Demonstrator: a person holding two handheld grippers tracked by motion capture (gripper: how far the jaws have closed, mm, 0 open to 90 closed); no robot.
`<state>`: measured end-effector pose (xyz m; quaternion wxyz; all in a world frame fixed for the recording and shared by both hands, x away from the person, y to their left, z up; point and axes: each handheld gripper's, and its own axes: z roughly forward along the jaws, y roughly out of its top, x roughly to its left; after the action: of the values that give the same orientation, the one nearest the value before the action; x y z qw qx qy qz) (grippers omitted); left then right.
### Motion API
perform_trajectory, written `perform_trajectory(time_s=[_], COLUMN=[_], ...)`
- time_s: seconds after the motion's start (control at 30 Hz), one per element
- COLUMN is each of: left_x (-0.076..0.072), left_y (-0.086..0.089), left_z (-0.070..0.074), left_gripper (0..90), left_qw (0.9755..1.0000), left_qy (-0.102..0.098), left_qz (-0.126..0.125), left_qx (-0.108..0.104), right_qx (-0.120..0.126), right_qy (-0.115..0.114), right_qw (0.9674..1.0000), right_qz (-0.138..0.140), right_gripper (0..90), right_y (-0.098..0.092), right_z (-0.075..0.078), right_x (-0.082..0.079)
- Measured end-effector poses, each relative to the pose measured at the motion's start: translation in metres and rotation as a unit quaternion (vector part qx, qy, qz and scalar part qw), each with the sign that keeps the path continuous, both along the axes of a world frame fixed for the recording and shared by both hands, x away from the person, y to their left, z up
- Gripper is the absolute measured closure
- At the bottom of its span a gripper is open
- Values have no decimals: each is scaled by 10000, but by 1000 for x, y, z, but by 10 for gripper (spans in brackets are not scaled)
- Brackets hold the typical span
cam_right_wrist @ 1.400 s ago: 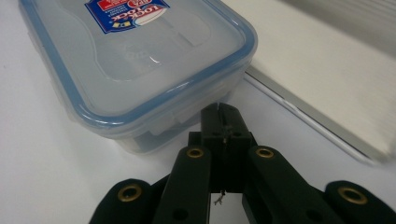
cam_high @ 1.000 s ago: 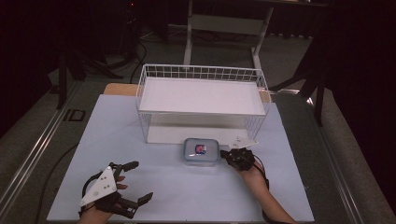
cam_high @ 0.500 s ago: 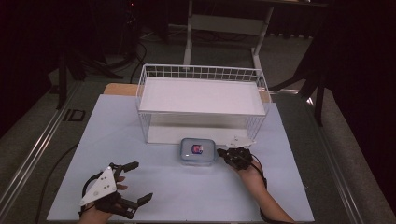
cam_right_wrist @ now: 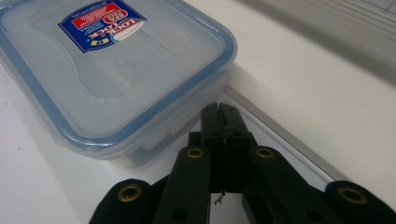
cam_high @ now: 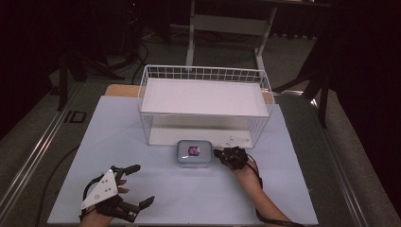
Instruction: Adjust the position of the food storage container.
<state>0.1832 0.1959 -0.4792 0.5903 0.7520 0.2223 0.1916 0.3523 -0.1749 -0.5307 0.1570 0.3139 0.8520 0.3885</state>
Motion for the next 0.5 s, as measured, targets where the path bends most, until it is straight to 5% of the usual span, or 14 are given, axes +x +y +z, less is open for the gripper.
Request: perform_trajectory(time_s=[0.23,0.4,0.5], left_x=[0,0,2], left_y=[1,2,2], left_z=[0,0,1], left_gripper=[12,12,12], left_qw=[10000,10000,9998], left_qy=[16,42,100], left_qz=[-6,23,90], left_qx=[1,-87,-158], right_qx=[-36,284,221], right_qy=[-52,43,117], right_qw=[10000,9995,9995], right_qz=[26,-151,-174], right_gripper=[899,872,836], right_y=[8,-5,-11], right_z=[0,6,10], right_x=[2,-3,-8])
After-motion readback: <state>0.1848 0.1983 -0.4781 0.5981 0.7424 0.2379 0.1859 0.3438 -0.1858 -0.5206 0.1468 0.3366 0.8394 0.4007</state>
